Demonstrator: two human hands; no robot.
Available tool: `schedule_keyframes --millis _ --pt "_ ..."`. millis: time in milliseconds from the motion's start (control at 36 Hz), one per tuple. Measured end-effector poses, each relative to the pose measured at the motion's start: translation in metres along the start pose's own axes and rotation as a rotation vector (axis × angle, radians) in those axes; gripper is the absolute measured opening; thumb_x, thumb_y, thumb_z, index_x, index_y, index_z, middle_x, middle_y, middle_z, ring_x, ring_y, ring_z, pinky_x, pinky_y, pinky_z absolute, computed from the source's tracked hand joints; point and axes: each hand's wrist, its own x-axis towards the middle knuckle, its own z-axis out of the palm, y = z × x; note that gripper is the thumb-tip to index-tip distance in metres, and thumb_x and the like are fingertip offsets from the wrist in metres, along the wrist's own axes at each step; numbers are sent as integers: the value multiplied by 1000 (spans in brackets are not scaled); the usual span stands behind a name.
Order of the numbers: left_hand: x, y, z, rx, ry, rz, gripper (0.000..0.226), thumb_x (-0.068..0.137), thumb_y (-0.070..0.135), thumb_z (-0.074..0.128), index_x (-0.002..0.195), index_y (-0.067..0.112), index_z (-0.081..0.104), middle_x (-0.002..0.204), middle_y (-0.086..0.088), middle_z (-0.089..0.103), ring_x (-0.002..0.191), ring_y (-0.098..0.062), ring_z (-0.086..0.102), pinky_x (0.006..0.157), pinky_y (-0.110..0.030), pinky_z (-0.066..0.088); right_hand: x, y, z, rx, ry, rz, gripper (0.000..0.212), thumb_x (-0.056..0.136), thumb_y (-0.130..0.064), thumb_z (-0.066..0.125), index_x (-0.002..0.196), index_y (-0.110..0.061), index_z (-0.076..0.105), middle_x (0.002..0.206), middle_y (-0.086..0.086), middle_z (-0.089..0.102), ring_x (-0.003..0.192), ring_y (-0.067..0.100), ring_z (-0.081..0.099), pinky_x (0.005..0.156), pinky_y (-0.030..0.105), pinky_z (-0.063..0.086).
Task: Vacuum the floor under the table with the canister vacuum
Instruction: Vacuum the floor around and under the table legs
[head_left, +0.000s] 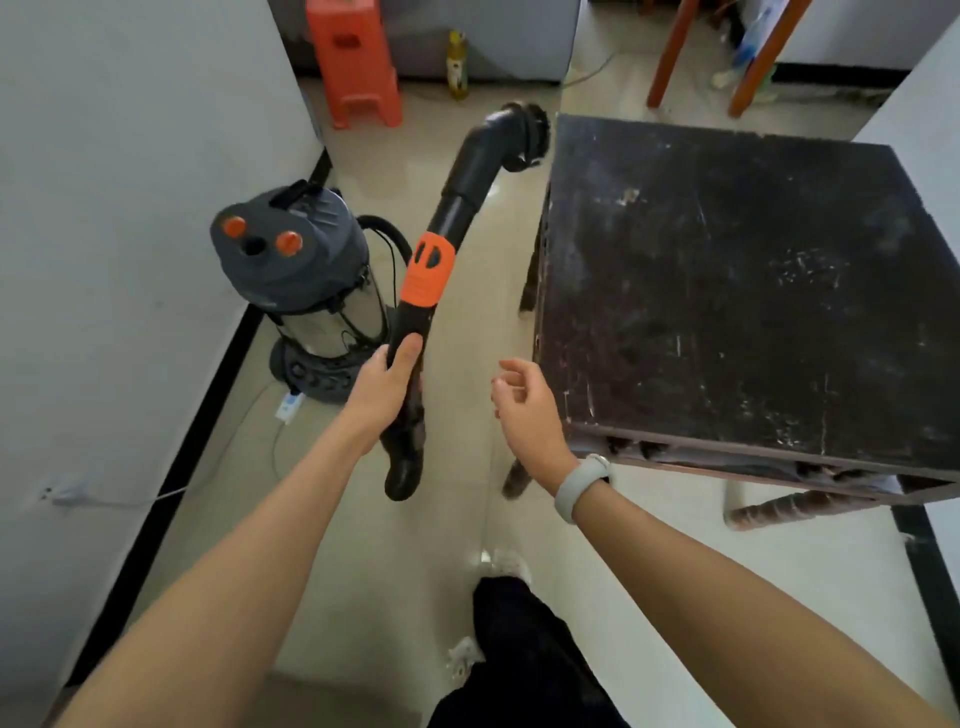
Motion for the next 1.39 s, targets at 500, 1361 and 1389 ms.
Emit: schedule_keyframes --millis 500,1361,1389 --pt "285 83 -57 -782 -86 -263 30 103 35 37 111 10 52 88 -8 57 77 -19 59 65 -33 55 244 -16 104 -334 -210 -13 44 90 -35 62 124 -16 42 106 -3 49 94 16 53 82 34 48" --pt "704 232 -21 260 -286 286 19 99 25 46 114 14 42 80 -4 54 68 -17 56 67 -37 53 628 -125 60 -193 135 245 41 101 -34 37 139 -17 40 114 -5 48 105 12 48 96 36 44" --pt "718 234 -18 345 -294 301 22 99 28 46 116 15 42 83 -4 56 71 -19 59 68 -40 55 643 -125 53 -187 156 251 40 101 -33 37 138 -17 41 115 -5 49 105 12 48 96 36 44"
